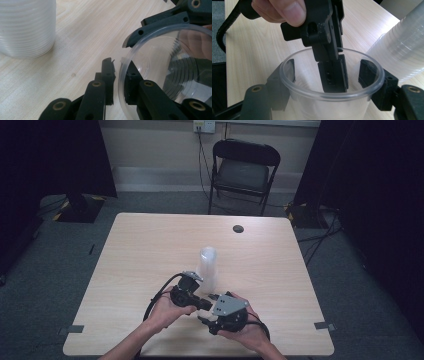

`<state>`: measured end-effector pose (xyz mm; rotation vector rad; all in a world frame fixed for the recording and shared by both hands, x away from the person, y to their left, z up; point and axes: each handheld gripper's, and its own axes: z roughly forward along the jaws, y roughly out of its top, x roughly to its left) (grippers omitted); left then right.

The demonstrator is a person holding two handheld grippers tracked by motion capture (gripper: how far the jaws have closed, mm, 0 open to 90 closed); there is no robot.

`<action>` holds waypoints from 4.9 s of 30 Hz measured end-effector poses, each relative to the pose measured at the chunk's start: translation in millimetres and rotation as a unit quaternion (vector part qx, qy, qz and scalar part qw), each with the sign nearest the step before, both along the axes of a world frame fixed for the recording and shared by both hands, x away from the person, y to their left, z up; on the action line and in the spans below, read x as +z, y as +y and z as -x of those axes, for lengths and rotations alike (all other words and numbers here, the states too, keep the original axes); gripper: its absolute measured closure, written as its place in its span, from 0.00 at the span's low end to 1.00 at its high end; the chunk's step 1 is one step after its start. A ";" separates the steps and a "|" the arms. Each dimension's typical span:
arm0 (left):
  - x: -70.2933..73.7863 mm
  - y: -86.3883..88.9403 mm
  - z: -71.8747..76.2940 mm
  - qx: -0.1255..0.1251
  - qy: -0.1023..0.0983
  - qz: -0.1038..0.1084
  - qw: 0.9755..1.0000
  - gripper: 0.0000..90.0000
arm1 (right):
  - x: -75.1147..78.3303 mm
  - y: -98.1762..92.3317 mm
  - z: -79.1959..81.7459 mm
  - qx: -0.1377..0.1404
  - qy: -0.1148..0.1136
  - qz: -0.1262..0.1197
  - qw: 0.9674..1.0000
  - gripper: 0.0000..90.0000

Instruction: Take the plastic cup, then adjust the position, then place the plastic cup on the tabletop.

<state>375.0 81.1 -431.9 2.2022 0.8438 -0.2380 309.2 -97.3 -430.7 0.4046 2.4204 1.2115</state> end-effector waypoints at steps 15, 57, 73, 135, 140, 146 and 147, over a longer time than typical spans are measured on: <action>2.4 5.3 1.3 0.024 -0.039 0.022 0.999 0.68 | 2.7 -5.9 -4.4 -0.021 0.003 -0.010 1.000 0.33; 17.0 26.6 8.1 0.081 -0.169 0.088 0.978 0.23 | 9.0 -23.3 -20.7 -0.064 0.036 -0.047 0.996 0.33; 19.6 30.2 10.3 0.089 -0.191 0.090 0.973 0.22 | 7.1 -44.2 -32.7 -0.113 0.041 -0.061 0.991 0.33; -11.8 104.3 30.8 0.144 -0.198 0.025 0.969 0.19 | 5.0 -81.7 -120.2 -0.274 0.073 -0.142 0.948 0.33; -12.7 102.7 32.2 0.120 -0.201 0.028 0.972 0.19 | 2.8 -81.9 -129.6 -0.284 0.072 -0.142 0.945 0.33; -13.4 100.7 33.8 0.116 -0.198 0.024 0.973 0.20 | 5.5 -81.6 -142.3 -0.297 0.063 -0.144 0.942 0.33; -13.4 100.7 33.8 0.116 -0.198 0.024 0.973 0.20 | 5.5 -81.6 -142.3 -0.297 0.063 -0.144 0.942 0.33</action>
